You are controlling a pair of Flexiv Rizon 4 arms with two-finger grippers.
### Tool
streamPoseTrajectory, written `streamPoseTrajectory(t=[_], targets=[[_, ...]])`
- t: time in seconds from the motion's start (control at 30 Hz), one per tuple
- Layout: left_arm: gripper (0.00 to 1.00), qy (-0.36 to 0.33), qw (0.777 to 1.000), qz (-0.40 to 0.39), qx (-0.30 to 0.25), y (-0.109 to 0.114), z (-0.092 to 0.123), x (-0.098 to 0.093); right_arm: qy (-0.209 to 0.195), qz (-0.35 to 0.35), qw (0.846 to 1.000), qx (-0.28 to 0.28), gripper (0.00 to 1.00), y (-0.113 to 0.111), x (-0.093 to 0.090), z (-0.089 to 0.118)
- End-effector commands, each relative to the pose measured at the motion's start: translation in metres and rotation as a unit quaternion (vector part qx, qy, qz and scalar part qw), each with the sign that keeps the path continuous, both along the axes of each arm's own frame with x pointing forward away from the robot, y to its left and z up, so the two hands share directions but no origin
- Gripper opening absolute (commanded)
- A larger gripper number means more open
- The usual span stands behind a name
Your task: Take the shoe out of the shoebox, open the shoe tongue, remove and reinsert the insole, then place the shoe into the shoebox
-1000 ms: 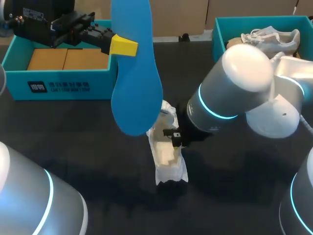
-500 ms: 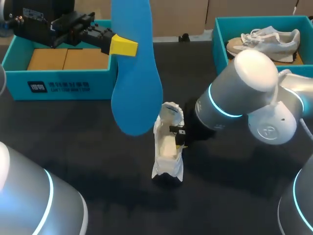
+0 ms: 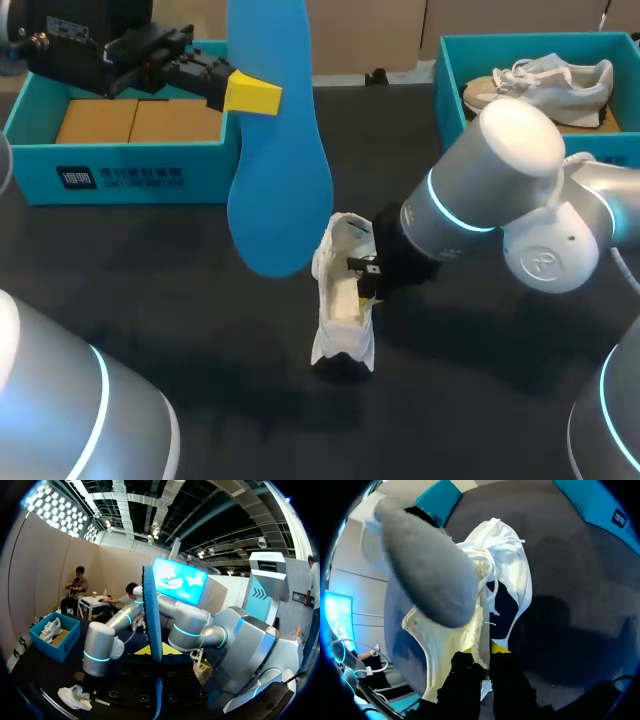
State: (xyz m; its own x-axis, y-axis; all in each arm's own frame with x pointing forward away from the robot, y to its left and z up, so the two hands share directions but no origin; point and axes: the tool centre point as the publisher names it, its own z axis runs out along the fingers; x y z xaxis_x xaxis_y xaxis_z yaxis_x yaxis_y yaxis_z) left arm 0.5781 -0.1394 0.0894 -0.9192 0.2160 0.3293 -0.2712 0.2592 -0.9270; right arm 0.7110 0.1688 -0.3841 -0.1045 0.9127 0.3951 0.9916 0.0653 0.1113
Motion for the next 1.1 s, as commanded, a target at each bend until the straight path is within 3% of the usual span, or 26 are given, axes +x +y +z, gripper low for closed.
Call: streamPoseTrajectory(t=[0.03, 0.3, 0.37, 0.47, 0.87, 0.93, 0.97, 1.1], targets=[[0.0, 0.0, 1.0, -0.001, 0.001, -0.001, 0.0, 0.001, -0.001, -0.002, 1.0, 0.004, 0.97, 0.001, 0.001, 0.0], [0.0, 0.0, 1.0, -0.001, 0.001, -0.001, 0.0, 0.001, -0.006, -0.004, 1.0, 0.021, 1.0, -0.011, -0.008, 0.035], [0.0, 0.0, 1.0, -0.001, 0.001, -0.001, 0.0, 0.001, -0.014, 0.0, 0.999, 0.046, 1.0, -0.017, -0.011, 0.047], [0.0, 0.0, 1.0, -0.001, 0.001, -0.001, 0.0, 0.001, -0.003, -0.006, 0.992, 0.13, 1.0, -0.029, -0.012, 0.071], [0.0, 0.0, 1.0, -0.001, 0.001, -0.001, 0.0, 0.001, -0.003, -0.006, 0.992, 0.13, 1.0, -0.029, -0.012, 0.071], [0.0, 0.0, 1.0, -0.001, 0.001, -0.001, 0.0, 0.001, -0.01, 0.012, 0.971, 0.24, 1.0, -0.029, -0.004, 0.065], [0.0, 0.0, 1.0, -0.001, 0.001, -0.001, 0.0, 0.001, -0.003, 0.022, 0.963, 0.268, 1.0, -0.03, 0.001, 0.07], [0.0, 0.0, 1.0, -0.001, 0.001, -0.001, 0.0, 0.001, -0.02, 0.036, 0.953, 0.302, 1.0, -0.038, 0.015, 0.098]])
